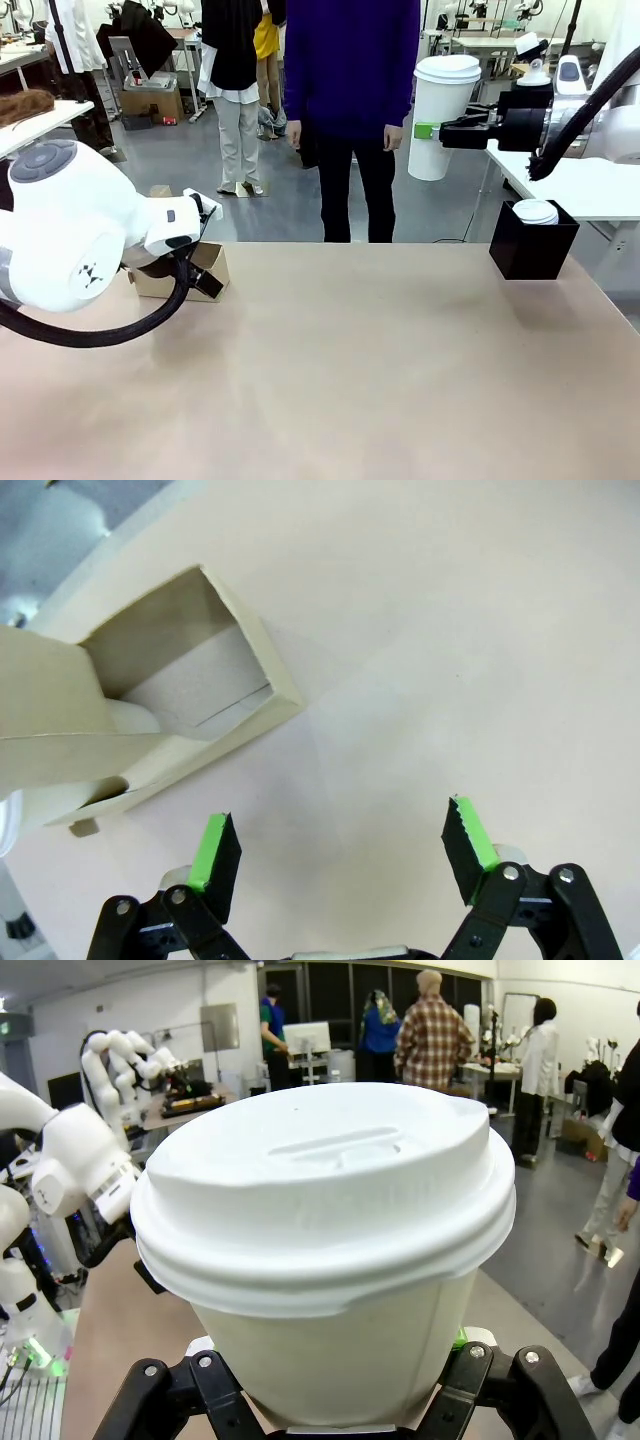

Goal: Pour a drink into a cup and package it in a carrier.
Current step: Position the Cup Carrier in the center of the table.

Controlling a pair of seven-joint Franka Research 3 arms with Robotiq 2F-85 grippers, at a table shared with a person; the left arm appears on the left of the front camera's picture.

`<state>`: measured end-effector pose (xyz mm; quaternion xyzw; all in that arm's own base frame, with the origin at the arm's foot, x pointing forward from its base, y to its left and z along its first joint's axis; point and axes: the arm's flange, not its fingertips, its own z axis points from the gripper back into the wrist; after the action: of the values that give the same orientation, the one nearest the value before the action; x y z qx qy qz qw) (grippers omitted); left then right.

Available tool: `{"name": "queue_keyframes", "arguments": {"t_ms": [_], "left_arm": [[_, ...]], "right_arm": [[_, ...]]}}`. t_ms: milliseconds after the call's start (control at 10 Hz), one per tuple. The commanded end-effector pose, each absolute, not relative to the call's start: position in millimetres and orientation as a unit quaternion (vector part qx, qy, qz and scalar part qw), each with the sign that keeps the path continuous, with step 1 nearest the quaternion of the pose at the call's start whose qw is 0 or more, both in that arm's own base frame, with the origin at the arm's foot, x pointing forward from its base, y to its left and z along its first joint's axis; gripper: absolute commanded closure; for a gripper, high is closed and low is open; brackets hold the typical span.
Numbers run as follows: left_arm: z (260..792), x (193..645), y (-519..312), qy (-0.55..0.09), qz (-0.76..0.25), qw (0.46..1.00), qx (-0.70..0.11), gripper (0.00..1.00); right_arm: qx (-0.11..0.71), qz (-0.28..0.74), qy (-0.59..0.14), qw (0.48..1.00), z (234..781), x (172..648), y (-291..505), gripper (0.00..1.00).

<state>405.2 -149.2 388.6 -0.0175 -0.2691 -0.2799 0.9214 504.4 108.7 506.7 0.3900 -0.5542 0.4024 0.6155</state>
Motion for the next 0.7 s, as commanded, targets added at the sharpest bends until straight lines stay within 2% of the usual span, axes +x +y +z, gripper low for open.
{"name": "queue_keyframes", "arguments": {"t_ms": [0, 300, 600], "left_arm": [[441.5, 399.6, -140.6, -0.253, -0.233, 0.939, -0.028, 0.0], [531.8, 403.3, -123.4, -0.254, -0.172, 0.951, -0.026, 0.0], [580.4, 450.4, -86.4, -0.222, -0.092, 0.97, -0.018, 0.0]], "right_arm": [[0.39, 0.408, -0.559, 0.608, 509.7, 504.7, 109.9, 0.19], [0.39, 0.408, -0.559, 0.608, 509.7, 504.7, 109.9, 0.19], [0.39, 0.408, -0.559, 0.608, 509.7, 504.7, 109.9, 0.19]]}}
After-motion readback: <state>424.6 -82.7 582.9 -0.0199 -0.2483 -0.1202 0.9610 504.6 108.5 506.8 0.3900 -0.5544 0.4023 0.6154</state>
